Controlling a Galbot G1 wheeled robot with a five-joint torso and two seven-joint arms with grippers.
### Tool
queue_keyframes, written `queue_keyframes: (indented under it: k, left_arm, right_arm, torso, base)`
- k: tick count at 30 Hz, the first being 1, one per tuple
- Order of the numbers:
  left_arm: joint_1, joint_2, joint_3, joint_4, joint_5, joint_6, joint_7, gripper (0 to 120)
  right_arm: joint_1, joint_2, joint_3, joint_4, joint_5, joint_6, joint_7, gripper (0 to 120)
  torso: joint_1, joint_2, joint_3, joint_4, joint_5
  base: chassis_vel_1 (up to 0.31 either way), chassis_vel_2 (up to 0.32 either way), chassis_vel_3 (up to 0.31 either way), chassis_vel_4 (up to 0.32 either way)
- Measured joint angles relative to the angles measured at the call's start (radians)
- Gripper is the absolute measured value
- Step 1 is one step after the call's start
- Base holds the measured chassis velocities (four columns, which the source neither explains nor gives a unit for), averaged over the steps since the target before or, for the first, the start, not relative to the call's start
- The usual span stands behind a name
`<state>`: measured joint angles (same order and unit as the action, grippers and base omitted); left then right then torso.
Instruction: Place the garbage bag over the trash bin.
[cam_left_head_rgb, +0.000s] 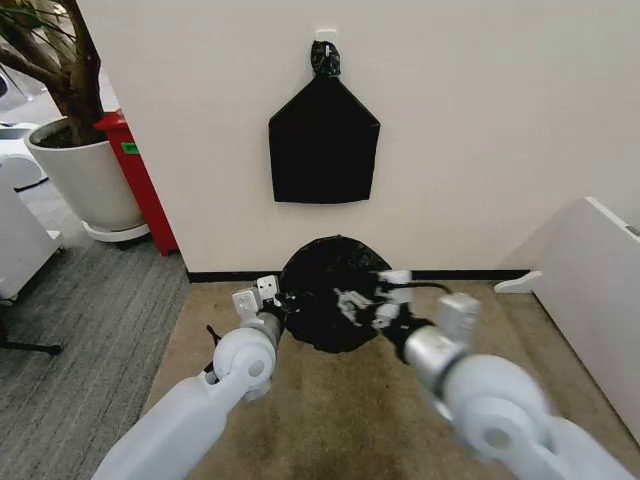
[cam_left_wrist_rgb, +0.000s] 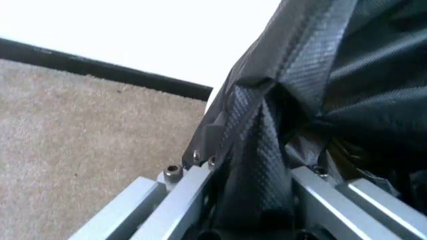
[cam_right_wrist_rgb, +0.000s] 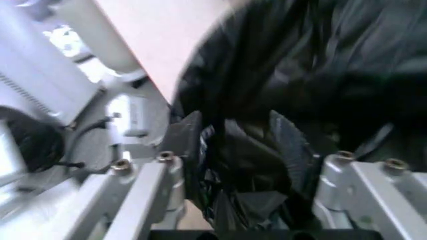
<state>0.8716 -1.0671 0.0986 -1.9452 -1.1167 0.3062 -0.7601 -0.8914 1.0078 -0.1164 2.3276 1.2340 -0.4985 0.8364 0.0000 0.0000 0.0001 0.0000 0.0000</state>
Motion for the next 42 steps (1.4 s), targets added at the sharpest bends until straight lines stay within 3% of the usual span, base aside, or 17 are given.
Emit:
queue_keyframes:
  k: [2, 9, 15, 16, 19, 25, 30, 42]
  left_arm:
    - [-0.001, 0.000, 0.003, -0.004, 0.018, -0.002, 0.004, 0]
    - [0.014, 0.000, 0.007, -0.015, 0.074, -0.015, 0.031, 0]
    - [0.030, -0.001, 0.009, -0.032, 0.096, -0.023, 0.049, 0]
    - [0.043, 0.003, 0.009, -0.040, 0.138, -0.030, 0.078, 0]
    - [0.053, 0.002, 0.009, -0.041, 0.163, -0.039, 0.092, 0]
    - [0.043, -0.008, -0.011, -0.017, 0.159, -0.048, 0.095, 0]
    - [0.036, -0.013, -0.012, -0.012, 0.157, -0.050, 0.097, 0]
    - [0.050, -0.006, -0.002, -0.043, 0.215, -0.076, 0.147, 0]
  right_arm:
    - [0.057, 0.042, -0.037, -0.062, 0.055, 0.012, 0.100, 24]
    - [0.167, 0.126, -0.075, -0.239, 0.060, 0.041, 0.236, 0]
    - [0.207, 0.196, -0.096, -0.382, -0.017, 0.060, 0.250, 0]
    - [0.242, 0.254, -0.108, -0.461, -0.037, 0.075, 0.282, 0]
    - [0.263, 0.294, -0.120, -0.500, -0.040, 0.088, 0.327, 0]
    - [0.225, 0.237, -0.140, -0.366, 0.027, 0.089, 0.375, 0]
    - [0.204, 0.226, -0.141, -0.356, 0.029, 0.080, 0.377, 0]
    - [0.277, 0.323, -0.158, -0.626, 0.007, 0.062, 0.415, 0]
  torso:
    - [0.000, 0.000, 0.000, 0.0002, -0.0001]
    - [0.000, 0.000, 0.000, 0.0000, -0.0002]
    - [0.000, 0.000, 0.000, -0.0001, -0.0001]
    - [0.000, 0.000, 0.000, -0.0001, -0.0001]
    - [0.000, 0.000, 0.000, 0.0004, -0.0001]
    - [0.000, 0.000, 0.000, -0.0004, 0.0000]
    - [0.000, 0.000, 0.000, -0.0004, -0.0001]
    - [0.000, 0.000, 0.000, 0.0001, -0.0001]
  base:
    - [0.000, 0.000, 0.000, 0.000]
    - [0.000, 0.000, 0.000, 0.000]
    - [0.000, 0.000, 0.000, 0.000]
    - [0.000, 0.000, 0.000, 0.000]
    - [0.000, 0.000, 0.000, 0.000]
    - [0.000, 0.000, 0.000, 0.000]
    - [0.000, 0.000, 0.000, 0.000]
    - [0.000, 0.000, 0.000, 0.000]
